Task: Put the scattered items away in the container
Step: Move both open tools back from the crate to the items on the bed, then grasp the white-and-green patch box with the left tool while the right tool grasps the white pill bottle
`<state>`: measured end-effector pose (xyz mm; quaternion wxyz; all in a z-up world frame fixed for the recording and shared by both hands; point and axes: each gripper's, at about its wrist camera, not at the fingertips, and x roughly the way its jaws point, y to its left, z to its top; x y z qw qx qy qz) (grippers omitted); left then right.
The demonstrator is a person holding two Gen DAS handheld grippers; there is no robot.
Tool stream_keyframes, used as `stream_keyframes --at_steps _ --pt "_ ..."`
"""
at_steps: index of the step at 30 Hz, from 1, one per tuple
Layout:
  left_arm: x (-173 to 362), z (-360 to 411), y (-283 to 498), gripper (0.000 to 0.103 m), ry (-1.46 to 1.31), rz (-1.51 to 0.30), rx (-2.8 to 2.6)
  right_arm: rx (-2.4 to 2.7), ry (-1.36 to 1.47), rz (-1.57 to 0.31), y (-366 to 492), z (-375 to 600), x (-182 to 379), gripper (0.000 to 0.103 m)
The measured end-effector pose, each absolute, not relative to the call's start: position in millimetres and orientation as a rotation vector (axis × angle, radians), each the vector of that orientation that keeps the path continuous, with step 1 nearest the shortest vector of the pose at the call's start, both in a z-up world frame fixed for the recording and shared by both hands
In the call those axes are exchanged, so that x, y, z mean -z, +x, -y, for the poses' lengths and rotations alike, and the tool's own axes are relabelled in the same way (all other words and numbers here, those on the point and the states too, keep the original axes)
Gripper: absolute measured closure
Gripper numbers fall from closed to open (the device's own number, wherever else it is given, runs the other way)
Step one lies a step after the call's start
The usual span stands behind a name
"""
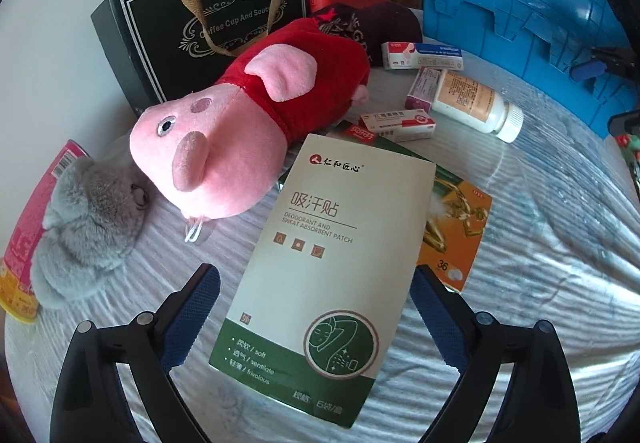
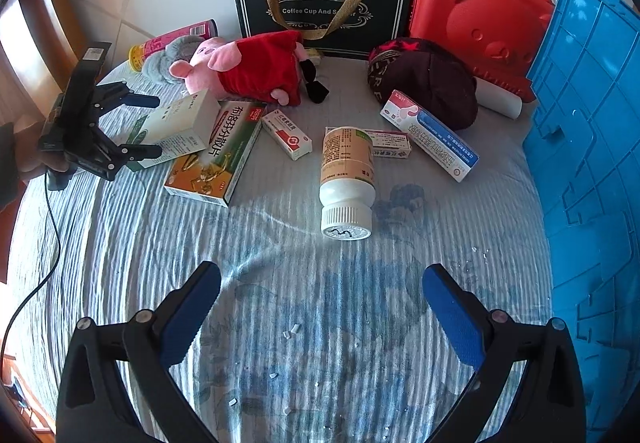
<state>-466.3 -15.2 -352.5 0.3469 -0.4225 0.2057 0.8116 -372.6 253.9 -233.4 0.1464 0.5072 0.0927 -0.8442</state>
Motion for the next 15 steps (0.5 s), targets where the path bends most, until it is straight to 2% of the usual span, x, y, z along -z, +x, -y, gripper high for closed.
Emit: stream_keyframes --at_steps 7,15 --pt "364 10 -467 0.007 -1.109 -0.525 -2.087 2.435 1.464 -0.267 -383 -255 243 0.001" --pt "362 11 -459 0.008 -1.154 -0.429 -2.119 2.476 1.406 -0.292 -408 -247 252 0.001"
